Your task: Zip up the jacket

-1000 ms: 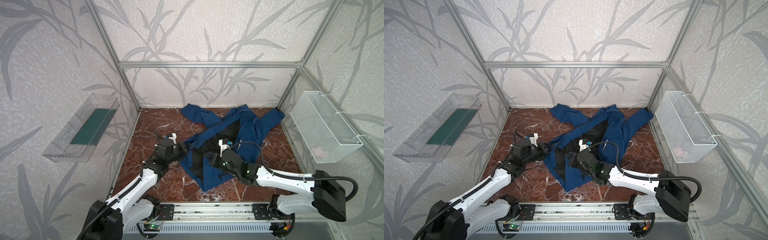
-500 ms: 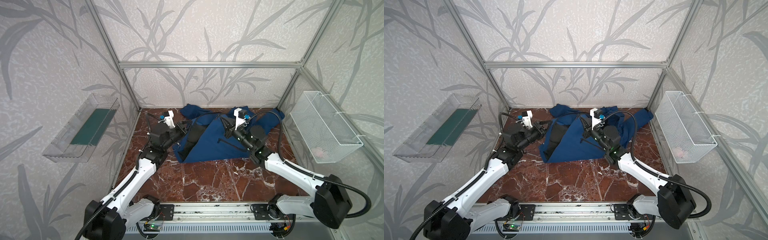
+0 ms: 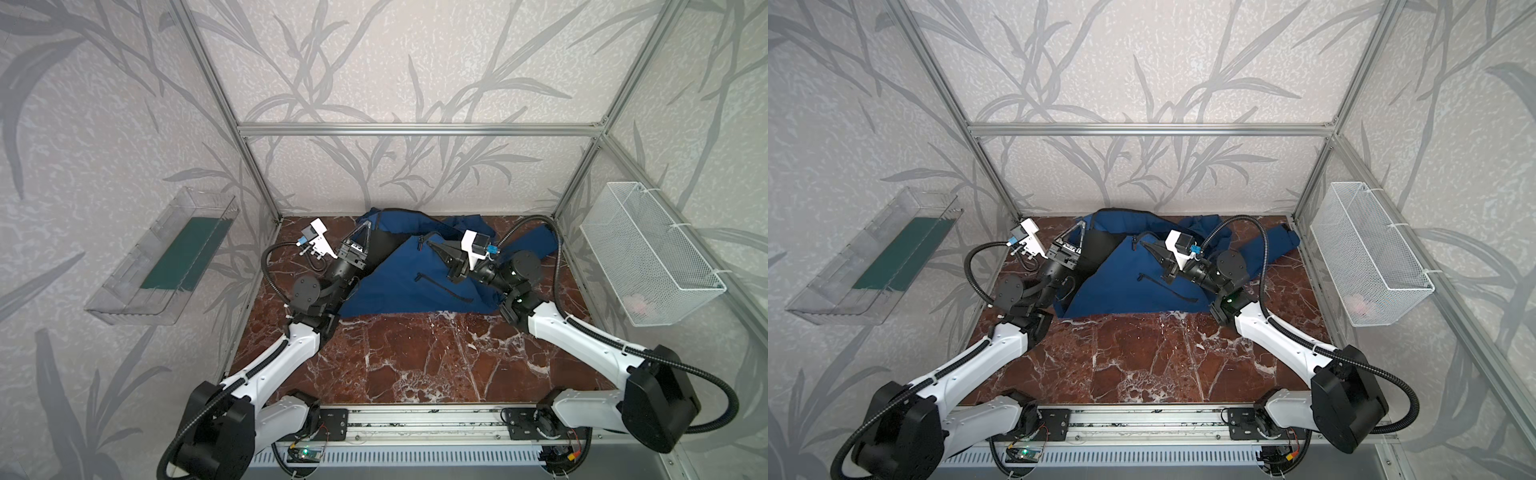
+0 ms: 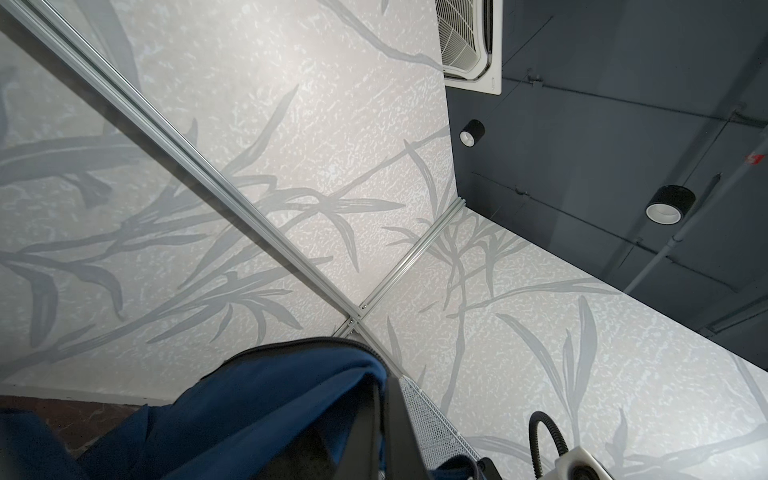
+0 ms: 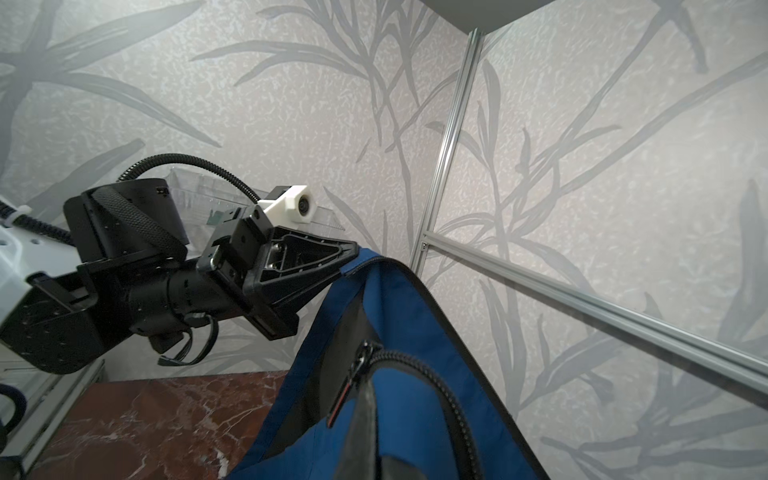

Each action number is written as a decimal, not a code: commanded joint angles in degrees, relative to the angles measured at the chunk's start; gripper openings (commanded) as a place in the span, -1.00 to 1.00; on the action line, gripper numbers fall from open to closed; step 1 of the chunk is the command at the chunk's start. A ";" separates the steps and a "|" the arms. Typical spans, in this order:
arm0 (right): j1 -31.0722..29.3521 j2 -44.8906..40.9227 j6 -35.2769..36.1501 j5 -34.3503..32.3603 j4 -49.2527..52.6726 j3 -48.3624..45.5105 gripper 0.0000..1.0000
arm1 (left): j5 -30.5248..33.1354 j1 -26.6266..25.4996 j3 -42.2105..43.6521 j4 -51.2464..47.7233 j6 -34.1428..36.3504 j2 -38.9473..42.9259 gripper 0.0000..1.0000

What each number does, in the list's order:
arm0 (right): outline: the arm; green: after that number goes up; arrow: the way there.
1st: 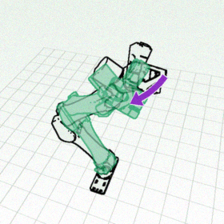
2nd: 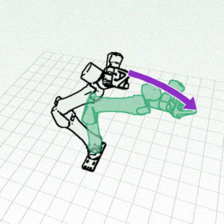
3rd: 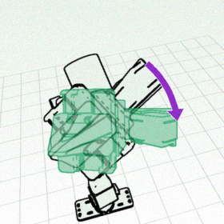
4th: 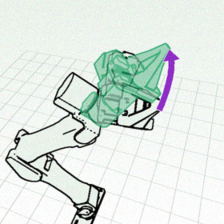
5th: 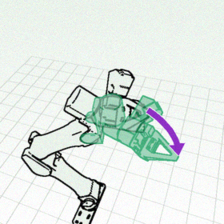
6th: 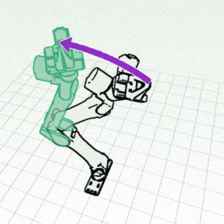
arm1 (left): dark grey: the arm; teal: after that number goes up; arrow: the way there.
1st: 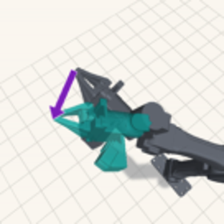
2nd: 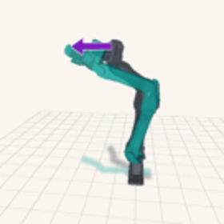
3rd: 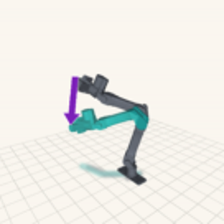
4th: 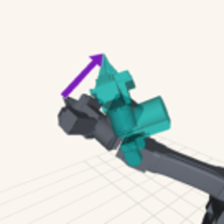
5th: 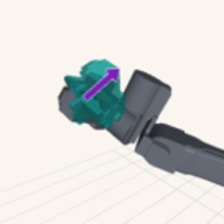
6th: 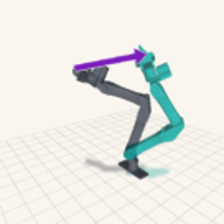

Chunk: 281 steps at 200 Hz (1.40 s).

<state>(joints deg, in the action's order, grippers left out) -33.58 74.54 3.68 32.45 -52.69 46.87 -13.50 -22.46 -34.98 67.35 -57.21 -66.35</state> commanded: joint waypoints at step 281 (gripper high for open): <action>-0.35 -0.34 -12.01 7.37 -11.32 3.23 -1.00 | 0.02 -16.21 -7.36 13.66 19.15 -6.07 -1.00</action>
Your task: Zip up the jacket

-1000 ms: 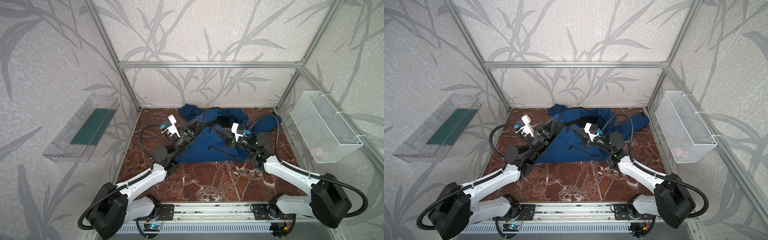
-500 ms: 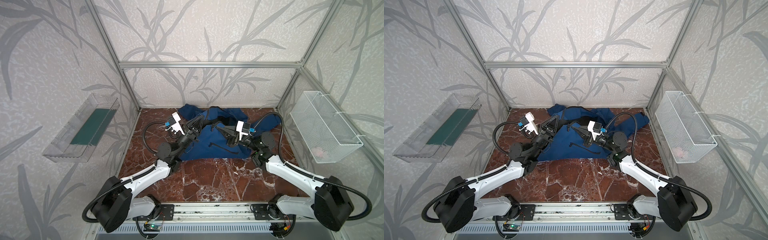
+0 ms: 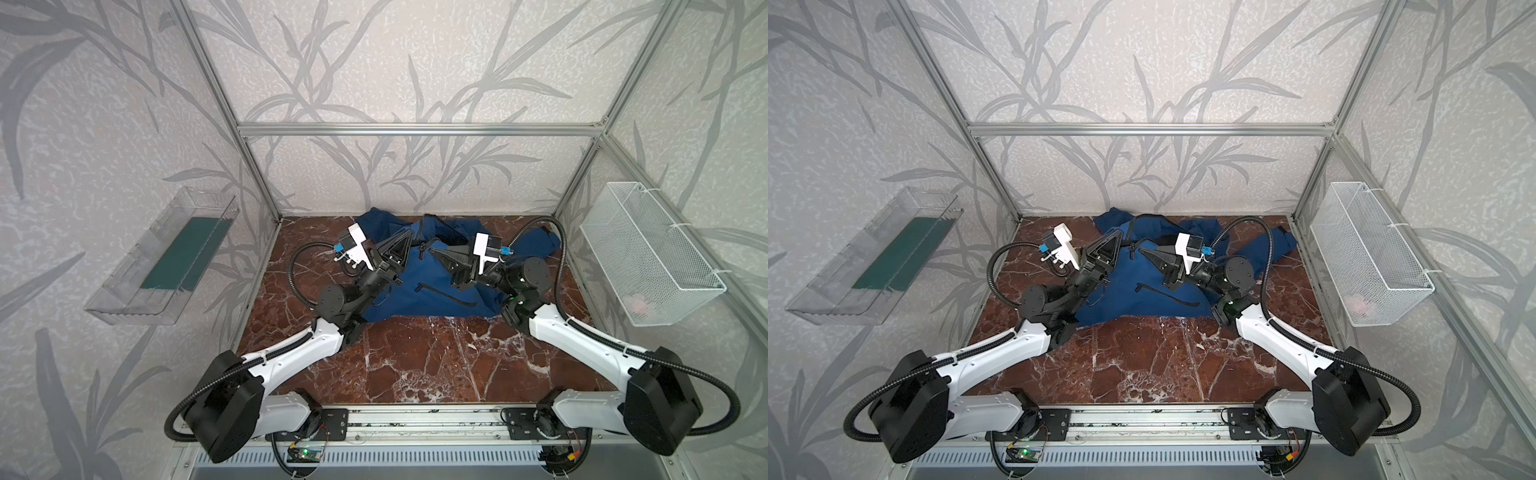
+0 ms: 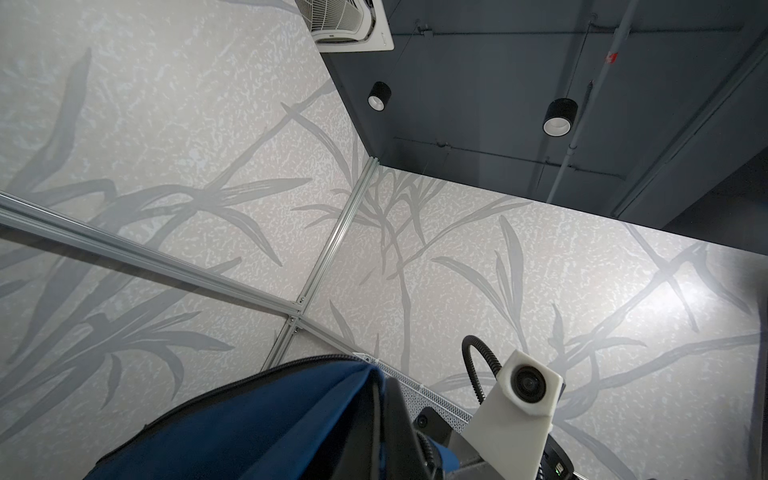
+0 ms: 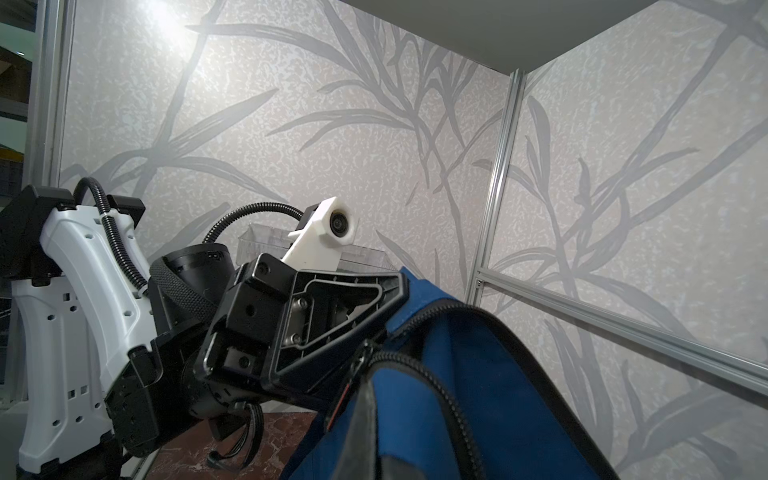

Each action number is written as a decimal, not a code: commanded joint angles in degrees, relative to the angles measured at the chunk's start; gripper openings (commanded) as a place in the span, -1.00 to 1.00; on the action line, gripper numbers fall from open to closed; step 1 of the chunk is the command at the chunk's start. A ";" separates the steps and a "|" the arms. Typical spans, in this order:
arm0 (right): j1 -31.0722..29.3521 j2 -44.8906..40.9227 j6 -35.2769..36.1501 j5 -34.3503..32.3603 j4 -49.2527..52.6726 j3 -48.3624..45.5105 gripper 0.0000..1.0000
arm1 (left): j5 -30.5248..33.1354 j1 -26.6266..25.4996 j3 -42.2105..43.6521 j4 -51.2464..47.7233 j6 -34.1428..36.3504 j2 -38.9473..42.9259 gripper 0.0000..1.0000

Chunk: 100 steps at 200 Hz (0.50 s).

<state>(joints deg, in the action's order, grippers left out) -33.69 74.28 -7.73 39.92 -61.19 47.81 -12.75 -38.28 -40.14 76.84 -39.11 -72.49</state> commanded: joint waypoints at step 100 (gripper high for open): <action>-0.31 0.38 -0.32 -0.46 -1.73 2.14 -1.00 | -1.17 -0.97 -2.14 4.15 1.07 -0.36 -1.00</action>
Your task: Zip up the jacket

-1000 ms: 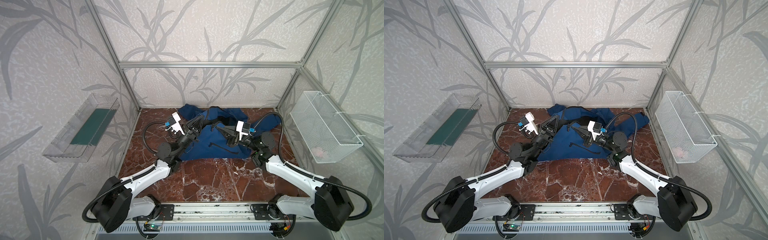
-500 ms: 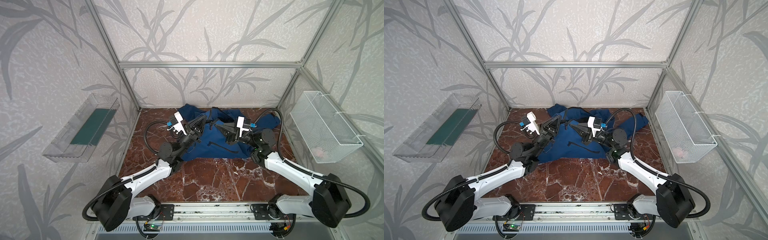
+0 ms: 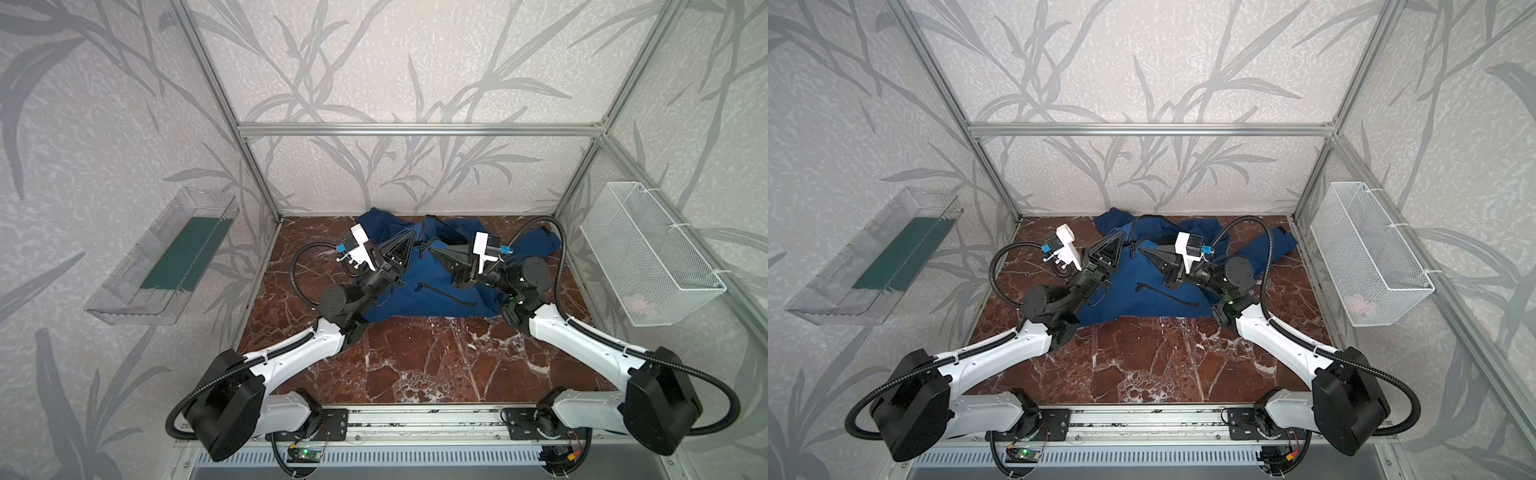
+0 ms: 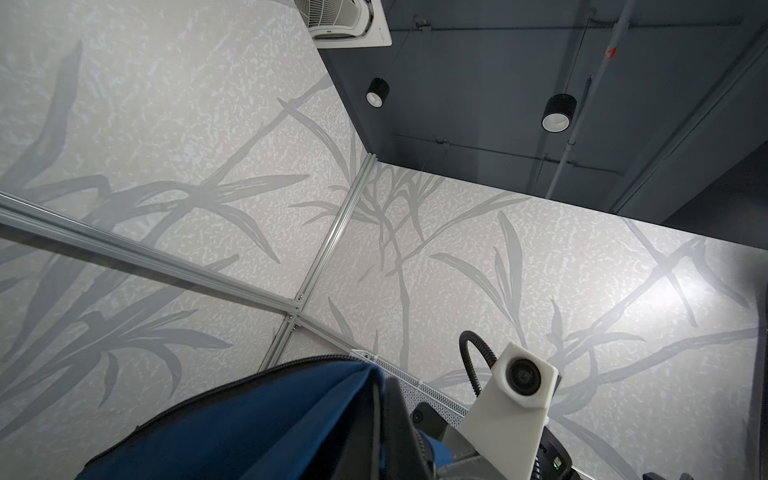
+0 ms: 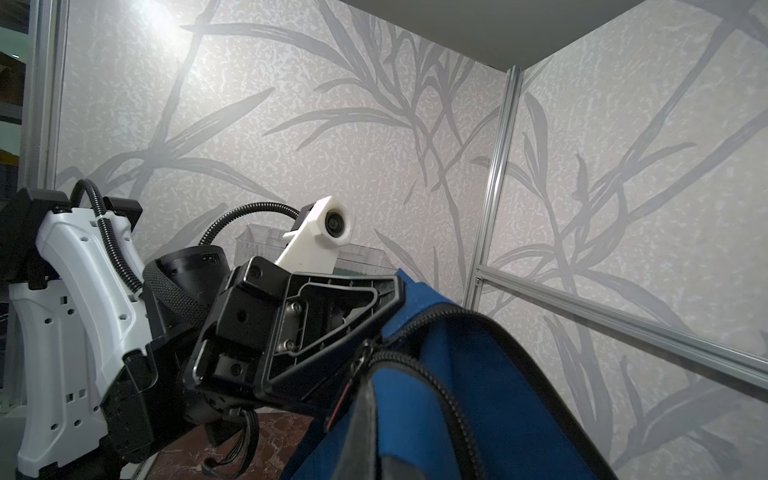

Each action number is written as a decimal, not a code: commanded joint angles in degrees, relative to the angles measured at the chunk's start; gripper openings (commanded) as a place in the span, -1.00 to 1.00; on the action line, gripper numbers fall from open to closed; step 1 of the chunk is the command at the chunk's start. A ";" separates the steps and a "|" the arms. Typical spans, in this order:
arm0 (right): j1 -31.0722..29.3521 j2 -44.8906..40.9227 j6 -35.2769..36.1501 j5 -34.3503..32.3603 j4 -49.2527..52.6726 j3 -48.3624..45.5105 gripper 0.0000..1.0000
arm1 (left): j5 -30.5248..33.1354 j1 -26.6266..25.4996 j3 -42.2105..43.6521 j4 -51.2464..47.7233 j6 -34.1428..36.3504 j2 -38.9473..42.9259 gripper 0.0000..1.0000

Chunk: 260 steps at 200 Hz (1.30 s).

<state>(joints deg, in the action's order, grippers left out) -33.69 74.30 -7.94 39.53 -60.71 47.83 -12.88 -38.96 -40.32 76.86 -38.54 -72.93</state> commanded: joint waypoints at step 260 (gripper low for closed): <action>-0.27 0.74 -0.71 -0.62 -5.12 3.05 -1.00 | -0.73 -0.70 0.12 4.08 1.45 0.91 -1.00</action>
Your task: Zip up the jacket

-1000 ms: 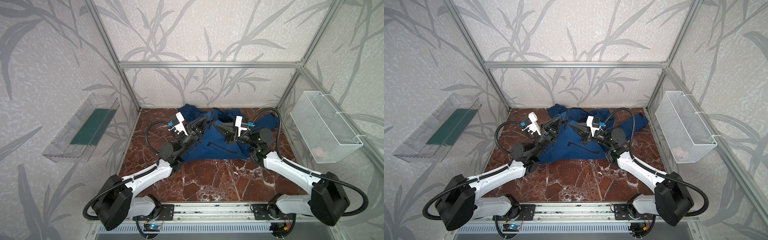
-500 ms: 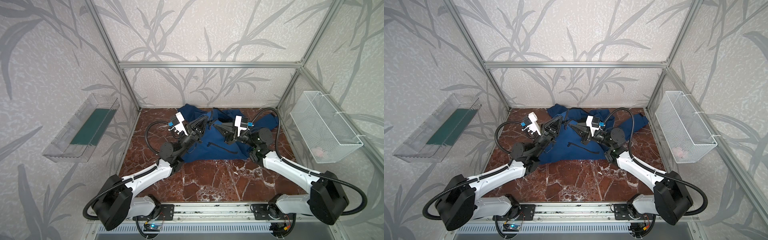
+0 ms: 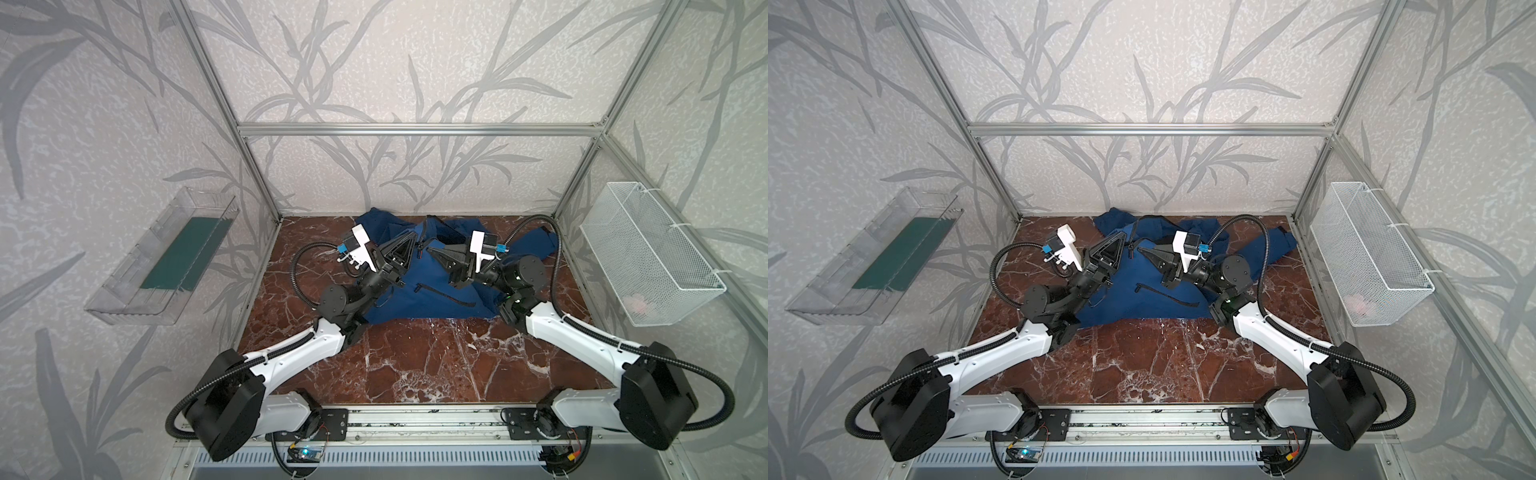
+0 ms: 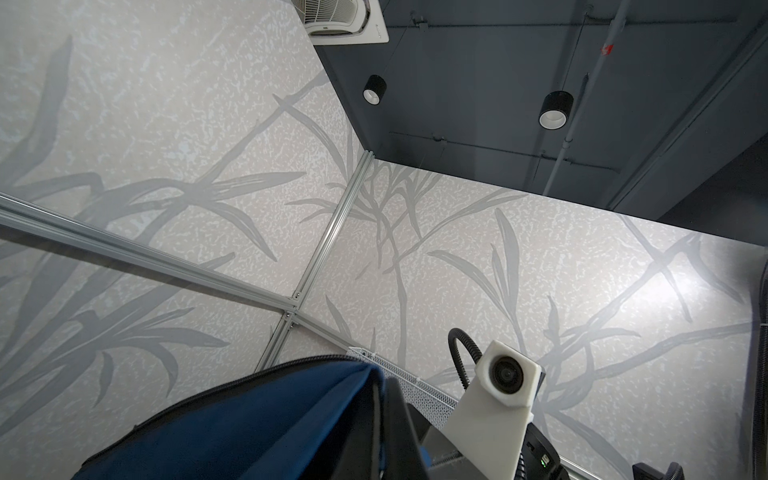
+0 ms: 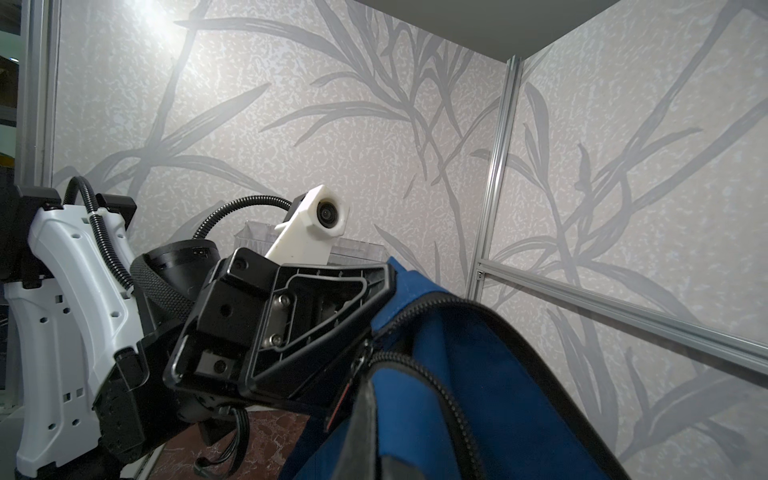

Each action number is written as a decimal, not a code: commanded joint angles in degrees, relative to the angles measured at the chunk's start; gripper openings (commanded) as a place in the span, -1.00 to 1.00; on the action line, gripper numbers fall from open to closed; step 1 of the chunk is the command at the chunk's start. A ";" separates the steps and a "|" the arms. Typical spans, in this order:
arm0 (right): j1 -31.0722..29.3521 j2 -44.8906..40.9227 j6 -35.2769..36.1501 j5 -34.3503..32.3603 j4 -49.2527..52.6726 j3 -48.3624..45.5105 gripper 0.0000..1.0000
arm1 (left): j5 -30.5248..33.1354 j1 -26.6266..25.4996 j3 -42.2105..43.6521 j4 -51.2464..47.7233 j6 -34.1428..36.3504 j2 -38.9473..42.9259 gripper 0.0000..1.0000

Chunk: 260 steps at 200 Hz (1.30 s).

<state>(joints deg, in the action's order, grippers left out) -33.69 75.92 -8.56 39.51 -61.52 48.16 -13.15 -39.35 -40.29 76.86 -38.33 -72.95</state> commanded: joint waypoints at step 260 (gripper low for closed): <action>-0.17 -0.38 -6.36 -7.63 -12.01 0.81 -1.00 | 0.66 -1.66 2.12 4.04 10.55 2.47 -1.00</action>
<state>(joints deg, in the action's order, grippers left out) -33.95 76.90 -14.17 35.40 -67.40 48.56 -12.03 -40.42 -39.11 77.25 -31.62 -72.03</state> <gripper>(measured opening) 0.048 0.046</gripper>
